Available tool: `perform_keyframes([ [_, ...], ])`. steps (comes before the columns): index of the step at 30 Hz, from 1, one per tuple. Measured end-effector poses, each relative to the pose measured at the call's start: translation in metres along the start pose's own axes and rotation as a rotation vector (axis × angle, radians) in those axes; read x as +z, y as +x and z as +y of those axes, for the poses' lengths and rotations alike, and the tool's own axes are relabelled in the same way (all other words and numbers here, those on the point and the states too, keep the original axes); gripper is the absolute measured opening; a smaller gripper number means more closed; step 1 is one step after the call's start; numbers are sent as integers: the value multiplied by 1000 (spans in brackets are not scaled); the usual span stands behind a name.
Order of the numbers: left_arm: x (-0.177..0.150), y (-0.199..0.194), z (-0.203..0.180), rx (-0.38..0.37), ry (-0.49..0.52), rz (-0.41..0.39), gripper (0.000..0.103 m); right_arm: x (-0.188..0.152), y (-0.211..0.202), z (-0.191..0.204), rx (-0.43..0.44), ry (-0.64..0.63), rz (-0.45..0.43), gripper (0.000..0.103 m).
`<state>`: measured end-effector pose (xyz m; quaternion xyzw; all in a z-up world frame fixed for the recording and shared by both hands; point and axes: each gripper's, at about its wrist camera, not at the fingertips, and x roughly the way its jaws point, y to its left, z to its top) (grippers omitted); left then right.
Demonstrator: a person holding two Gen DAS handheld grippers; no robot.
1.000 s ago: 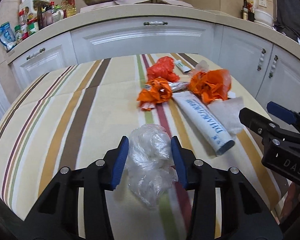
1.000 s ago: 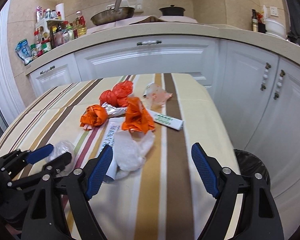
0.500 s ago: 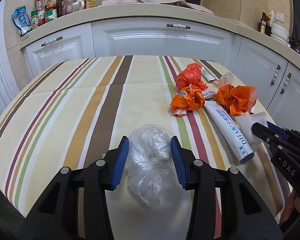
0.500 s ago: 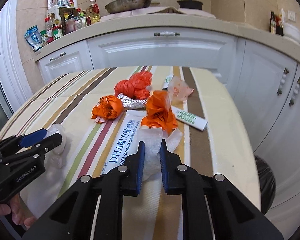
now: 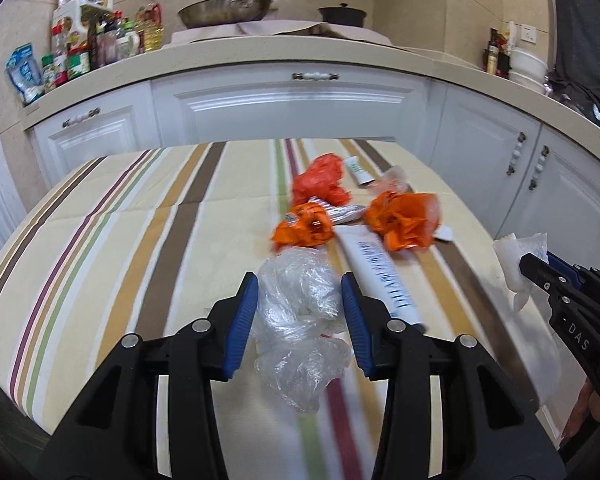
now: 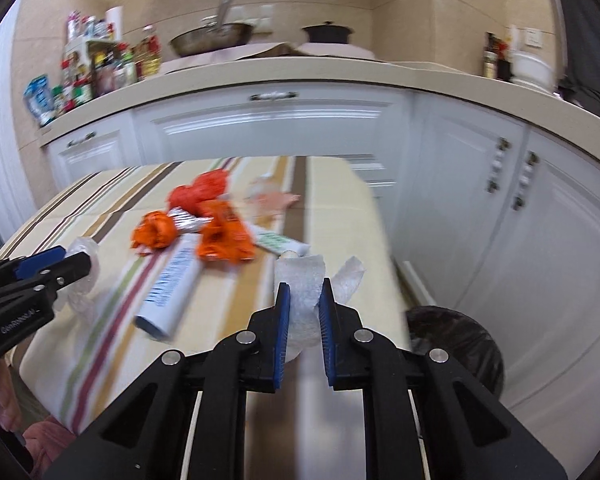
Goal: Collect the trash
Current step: 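Carry both bags over the bin and open both tools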
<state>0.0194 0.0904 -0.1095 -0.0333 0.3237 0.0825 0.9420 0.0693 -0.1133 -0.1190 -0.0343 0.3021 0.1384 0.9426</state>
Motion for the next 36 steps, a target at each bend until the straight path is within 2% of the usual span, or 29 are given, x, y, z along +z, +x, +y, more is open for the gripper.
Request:
perform_keyframes([
  [10, 22, 2, -105, -150, 129, -53, 41, -10, -20, -83, -159, 99, -33, 15],
  [17, 32, 26, -192, -244, 204, -59, 42, -18, -20, -136, -224, 171, -33, 15],
  [24, 31, 55, -259, -290, 275, -33, 42, -23, -7, -174, -258, 215, -29, 15],
  [30, 34, 78, -298, -302, 304, -12, 42, -28, 6, -201, -280, 249, -21, 15],
  [34, 36, 97, -316, -306, 313, 38, 43, -30, 14, -211, -287, 259, -17, 16],
  [35, 36, 102, -320, -314, 304, 56, 43, -30, 17, -213, -288, 260, -11, 17],
  [36, 36, 106, -323, -308, 306, 63, 44, -30, 20, -215, -292, 263, -7, 23],
])
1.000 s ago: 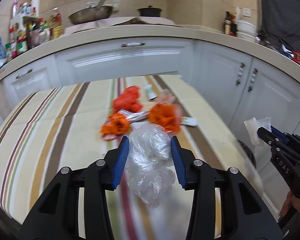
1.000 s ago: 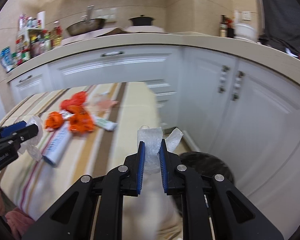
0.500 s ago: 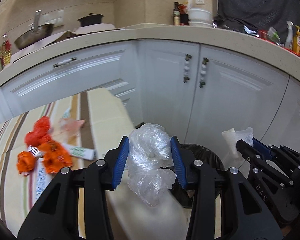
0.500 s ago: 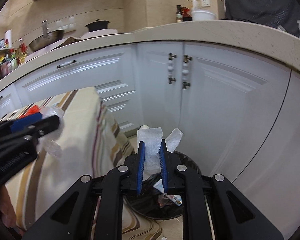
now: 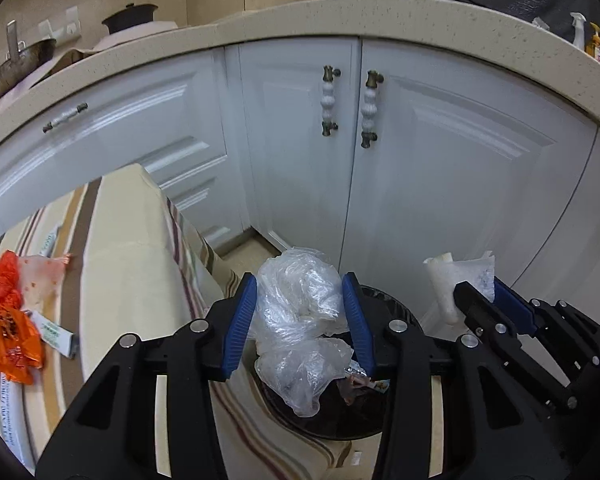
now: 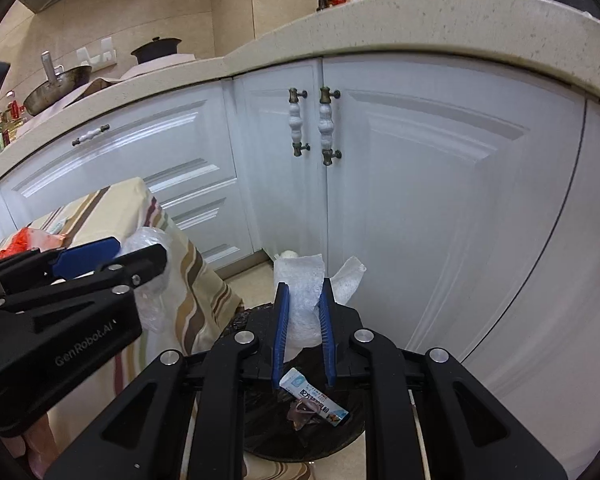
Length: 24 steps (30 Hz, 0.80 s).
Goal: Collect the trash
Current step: 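Carry both bags over the bin and open both tools, then grasp an orange bag with the right tool while the left tool grasps another orange bag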
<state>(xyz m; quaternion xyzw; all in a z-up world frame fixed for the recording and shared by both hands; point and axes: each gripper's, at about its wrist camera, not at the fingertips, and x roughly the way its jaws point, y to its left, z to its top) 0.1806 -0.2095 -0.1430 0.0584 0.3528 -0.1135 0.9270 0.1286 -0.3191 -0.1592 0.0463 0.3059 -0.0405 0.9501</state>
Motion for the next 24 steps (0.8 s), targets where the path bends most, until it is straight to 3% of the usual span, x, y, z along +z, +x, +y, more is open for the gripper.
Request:
perform_keyframes([
  [1, 1, 4, -2, 4, 3, 7, 45, 0, 3, -2, -8, 10, -2, 36],
  [6, 1, 10, 2, 1, -22, 23, 54, 3, 9, -10, -32, 38, -6, 48],
  [16, 8, -32, 33, 24, -68, -41, 54, 15, -9, 5, -15, 15, -31, 49],
  [24, -4, -85, 94, 114, -127, -97, 54, 23, -29, 46, 44, -32, -54, 50],
])
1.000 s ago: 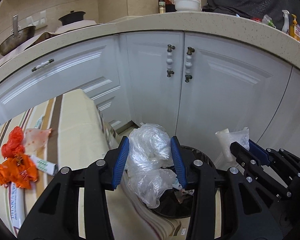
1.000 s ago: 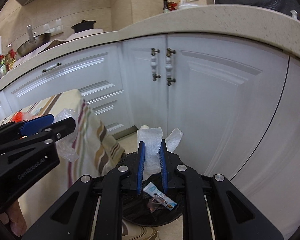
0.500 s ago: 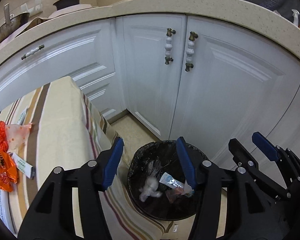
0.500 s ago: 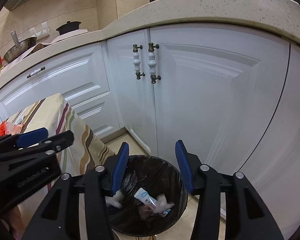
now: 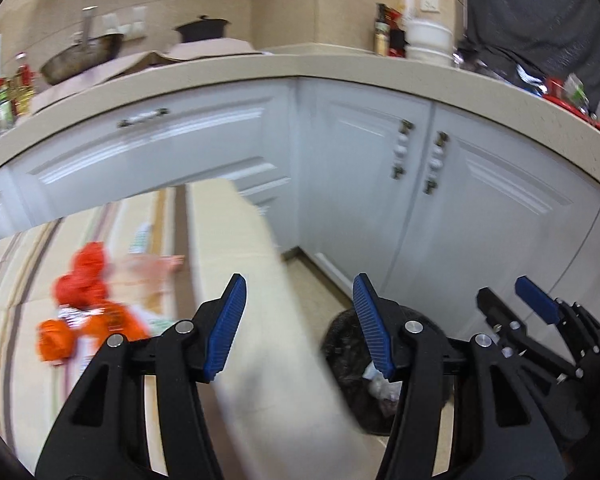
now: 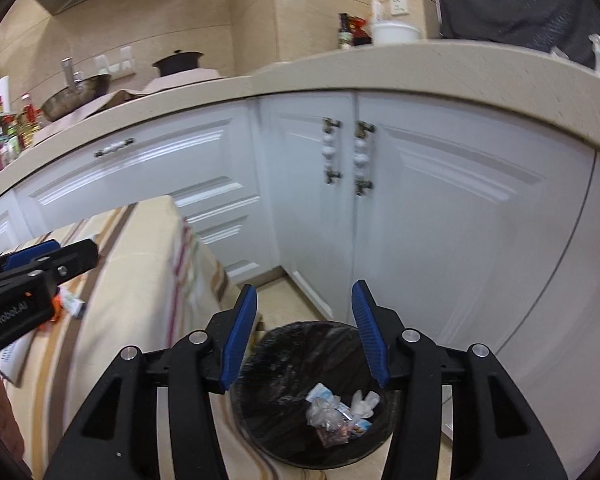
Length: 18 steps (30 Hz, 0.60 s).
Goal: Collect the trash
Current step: 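Grasp an orange bag with the right tool while the left tool grasps another orange bag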
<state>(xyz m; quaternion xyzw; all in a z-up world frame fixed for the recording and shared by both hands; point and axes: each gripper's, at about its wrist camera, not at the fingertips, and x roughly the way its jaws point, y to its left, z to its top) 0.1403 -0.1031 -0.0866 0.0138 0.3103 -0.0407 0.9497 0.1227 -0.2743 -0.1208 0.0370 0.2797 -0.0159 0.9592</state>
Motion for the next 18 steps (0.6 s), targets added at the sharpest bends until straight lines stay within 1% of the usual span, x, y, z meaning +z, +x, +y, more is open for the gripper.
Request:
perform_keyframes([
  [3, -5, -20, 35, 53, -29, -14, 54, 3, -8, 25, 38, -23, -10, 53],
  [9, -20, -54, 104, 168, -76, -23, 54, 4, -19, 77, 123, -74, -16, 53],
  [18, -53, -93, 202, 339, -169, -5, 55, -11, -28, 179, 307, -176, 21, 53],
])
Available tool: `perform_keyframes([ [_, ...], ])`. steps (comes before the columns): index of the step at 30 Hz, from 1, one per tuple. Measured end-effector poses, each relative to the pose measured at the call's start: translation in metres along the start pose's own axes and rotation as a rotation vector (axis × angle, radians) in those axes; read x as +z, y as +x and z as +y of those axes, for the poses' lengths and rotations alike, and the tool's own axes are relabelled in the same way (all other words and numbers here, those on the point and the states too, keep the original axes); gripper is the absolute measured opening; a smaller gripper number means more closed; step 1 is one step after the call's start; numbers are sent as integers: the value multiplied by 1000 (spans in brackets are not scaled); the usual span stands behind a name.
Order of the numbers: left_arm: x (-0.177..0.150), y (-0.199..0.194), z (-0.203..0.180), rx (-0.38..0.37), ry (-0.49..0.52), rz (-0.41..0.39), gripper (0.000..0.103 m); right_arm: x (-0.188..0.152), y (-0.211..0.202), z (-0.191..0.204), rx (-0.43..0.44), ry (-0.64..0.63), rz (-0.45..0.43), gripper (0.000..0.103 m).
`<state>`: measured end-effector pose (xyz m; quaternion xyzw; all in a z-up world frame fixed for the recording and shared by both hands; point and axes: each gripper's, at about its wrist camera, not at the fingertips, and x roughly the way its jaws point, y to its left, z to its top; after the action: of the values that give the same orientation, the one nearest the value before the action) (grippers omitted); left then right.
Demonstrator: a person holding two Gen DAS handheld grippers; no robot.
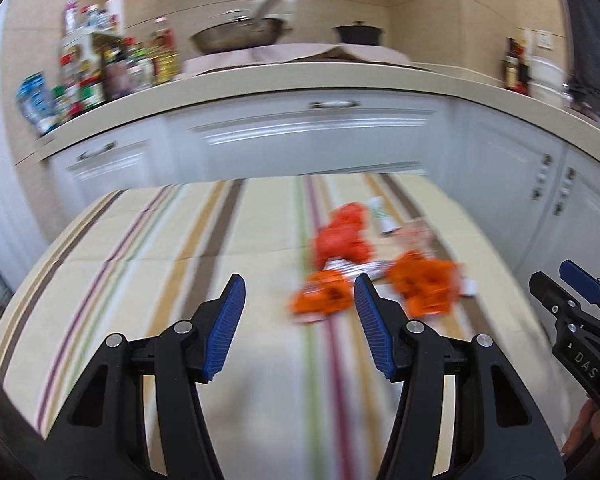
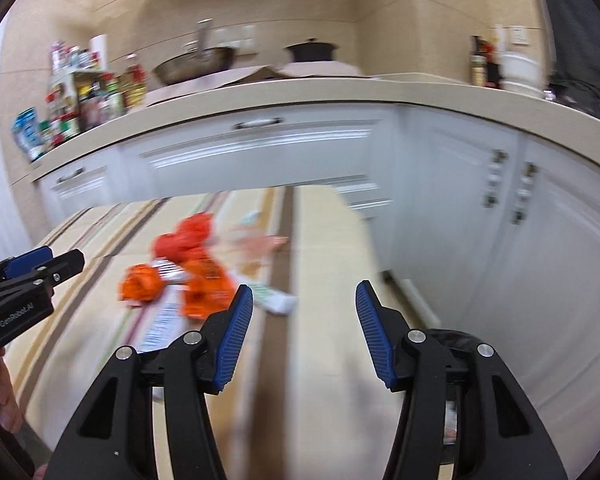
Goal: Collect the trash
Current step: 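Grasp an orange bag with the right tool while the left tool grasps another orange bag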
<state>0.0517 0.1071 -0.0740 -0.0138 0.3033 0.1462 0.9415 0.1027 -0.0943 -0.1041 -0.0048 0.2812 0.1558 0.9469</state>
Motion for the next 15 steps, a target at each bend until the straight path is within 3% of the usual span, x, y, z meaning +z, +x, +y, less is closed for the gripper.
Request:
perform_keyframes([
  [8, -15, 12, 59, 89, -58, 38, 59, 3, 39, 50, 74, -42, 67, 53],
  [15, -16, 31, 66, 49, -79, 62, 65, 6, 70, 57, 84, -27, 149, 53],
])
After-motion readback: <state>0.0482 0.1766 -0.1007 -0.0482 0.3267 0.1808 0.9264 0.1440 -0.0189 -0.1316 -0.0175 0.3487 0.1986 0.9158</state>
